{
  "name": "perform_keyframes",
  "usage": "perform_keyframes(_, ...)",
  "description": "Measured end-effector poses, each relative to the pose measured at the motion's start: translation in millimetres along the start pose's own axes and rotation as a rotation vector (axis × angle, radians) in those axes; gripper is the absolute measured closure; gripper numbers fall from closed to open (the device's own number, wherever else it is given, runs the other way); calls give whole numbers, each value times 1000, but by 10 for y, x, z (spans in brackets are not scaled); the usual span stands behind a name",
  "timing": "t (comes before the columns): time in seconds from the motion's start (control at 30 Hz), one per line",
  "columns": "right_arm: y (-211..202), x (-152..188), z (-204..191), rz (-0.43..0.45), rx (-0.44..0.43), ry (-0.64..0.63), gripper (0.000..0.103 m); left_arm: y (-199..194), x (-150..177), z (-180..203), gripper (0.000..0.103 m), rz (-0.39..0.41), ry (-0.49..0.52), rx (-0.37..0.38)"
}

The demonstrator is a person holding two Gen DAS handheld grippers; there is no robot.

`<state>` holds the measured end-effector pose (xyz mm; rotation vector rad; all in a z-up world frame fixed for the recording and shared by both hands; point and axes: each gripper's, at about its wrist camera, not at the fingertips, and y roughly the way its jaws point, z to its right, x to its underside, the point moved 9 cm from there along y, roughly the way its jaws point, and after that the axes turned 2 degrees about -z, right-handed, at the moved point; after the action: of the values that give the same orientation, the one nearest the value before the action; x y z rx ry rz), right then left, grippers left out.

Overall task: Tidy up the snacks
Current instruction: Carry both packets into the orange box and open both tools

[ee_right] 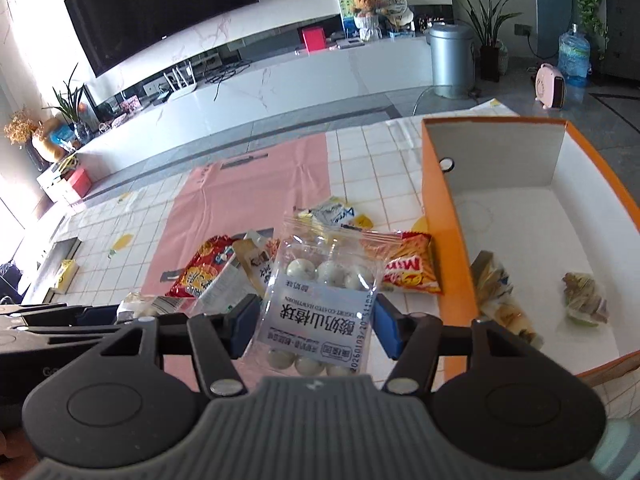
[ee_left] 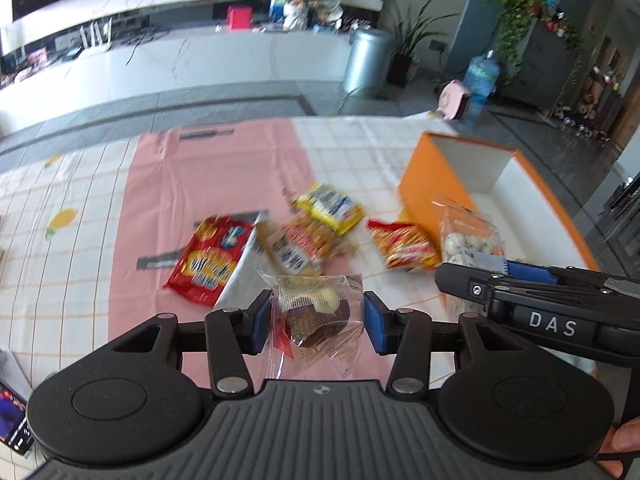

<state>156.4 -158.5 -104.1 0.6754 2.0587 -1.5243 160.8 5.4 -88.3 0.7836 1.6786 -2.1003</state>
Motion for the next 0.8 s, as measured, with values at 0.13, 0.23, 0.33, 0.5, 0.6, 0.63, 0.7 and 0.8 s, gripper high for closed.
perform_keyframes(0.13,-291,-161,175,43,4,-11,44,-184,-181,330,50,62,40,64)
perform_keyframes(0.23,-503,-269,380,62,7,-14,44,-255,-272,605,50,92,78,115)
perform_keyframes(0.33,-667,-352,635,61,7,-8,44,-253,-326,915,50,113,167,137)
perform_keyframes(0.5,-815,-421,1134,40,58,-6,44,-101,-387,1391,50,101,286,181)
perform_keyframes(0.6,-786,-404,1400,10,89,-19,44,58,-374,1647,50,73,361,206)
perform_keyframes(0.63,-759,-379,1483,-10,92,-19,44,144,-363,1730,50,58,390,207)
perform_keyframes(0.7,-672,-326,1627,-53,91,-31,44,279,-327,1869,50,33,447,210)
perform_keyframes(0.8,-506,-227,1821,-119,112,-70,44,497,-224,2033,50,-19,542,209)
